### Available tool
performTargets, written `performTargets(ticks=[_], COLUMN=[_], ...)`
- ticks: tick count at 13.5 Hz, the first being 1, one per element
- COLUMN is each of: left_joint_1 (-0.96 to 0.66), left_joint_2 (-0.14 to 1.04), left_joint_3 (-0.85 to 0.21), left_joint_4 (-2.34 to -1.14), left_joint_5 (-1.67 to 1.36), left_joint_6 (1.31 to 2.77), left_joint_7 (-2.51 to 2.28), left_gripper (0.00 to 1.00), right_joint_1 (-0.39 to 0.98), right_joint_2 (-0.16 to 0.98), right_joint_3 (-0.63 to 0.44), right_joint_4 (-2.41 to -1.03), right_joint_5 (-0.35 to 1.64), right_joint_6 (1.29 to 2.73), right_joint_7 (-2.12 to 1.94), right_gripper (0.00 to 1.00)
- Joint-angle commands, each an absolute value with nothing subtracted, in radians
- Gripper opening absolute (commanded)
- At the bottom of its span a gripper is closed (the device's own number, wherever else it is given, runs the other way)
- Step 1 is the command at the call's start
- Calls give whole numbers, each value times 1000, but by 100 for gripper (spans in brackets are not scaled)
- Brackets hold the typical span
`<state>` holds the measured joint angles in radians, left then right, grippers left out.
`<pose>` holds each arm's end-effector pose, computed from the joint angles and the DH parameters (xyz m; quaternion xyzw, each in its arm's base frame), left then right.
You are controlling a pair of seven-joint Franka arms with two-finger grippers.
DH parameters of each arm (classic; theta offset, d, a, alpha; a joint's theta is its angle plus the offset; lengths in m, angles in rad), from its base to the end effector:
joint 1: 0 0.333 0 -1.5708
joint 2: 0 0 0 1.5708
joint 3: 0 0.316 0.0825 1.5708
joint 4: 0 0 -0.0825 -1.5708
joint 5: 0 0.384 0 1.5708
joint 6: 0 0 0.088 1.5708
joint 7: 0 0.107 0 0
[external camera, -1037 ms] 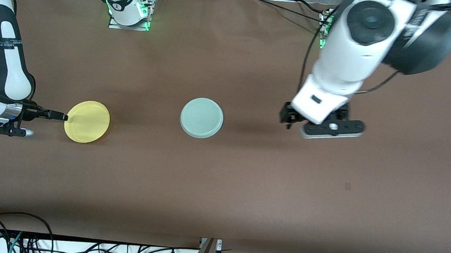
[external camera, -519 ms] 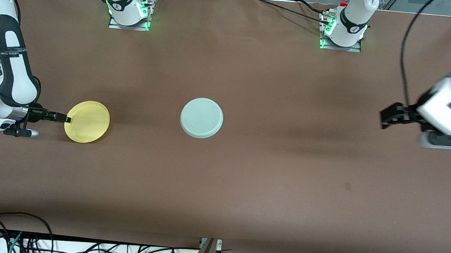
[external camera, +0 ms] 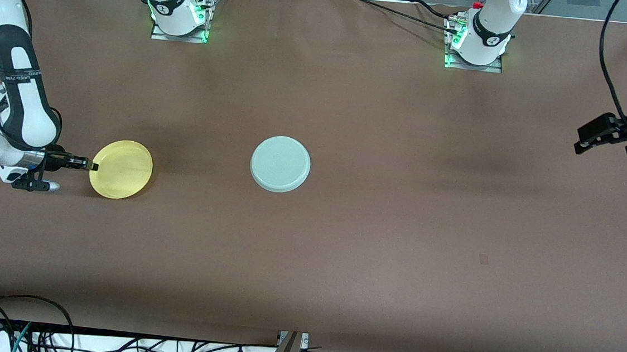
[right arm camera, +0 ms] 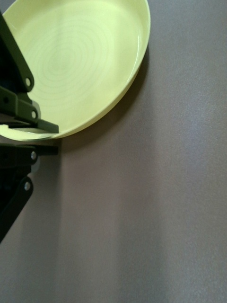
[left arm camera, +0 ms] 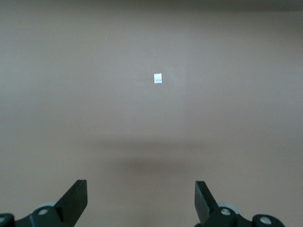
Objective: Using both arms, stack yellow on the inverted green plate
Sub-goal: 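Grasp the yellow plate rim with the right gripper while the left gripper returns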
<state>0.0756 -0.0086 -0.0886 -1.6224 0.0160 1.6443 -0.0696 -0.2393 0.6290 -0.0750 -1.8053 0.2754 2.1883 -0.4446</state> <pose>0.5582 -0.0059 0.6113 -0.9995 -0.0278 -0.0156 0.0077 0.5984 -0.1819 0.1779 -0.9894 0.0238 0.0817 0.1174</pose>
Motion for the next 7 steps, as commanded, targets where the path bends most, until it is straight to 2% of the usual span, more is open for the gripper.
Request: performTargets(ticks=[1,4,5,7], left_joint_1=[87,87,87,87], left_joint_2=[-86,-81,-78,-78], left_joint_3=[-98,-95,-97,-95], left_joint_4=[-1746,-1694,-1678,-1669], left_joint_5=[11,14,32,55], left_joint_6=[1692,1593,1579,1574], left_joint_7=[-57,-74,-72,-72], left_gripper=[100,100,100,100], right_joint_1=[-241,-241,-241,-236], right_joint_2=[611,589,560,482], right_joint_3=[-61,-45,-10,49], right_joint_4=[-1806,-1724,-1718,-1721], right_joint_5=[307,308,310,308], right_joint_6=[2090,1920,1851,1804], right_joint_7=[-485,-488,-486,-451], right_gripper=[0,0,0,0])
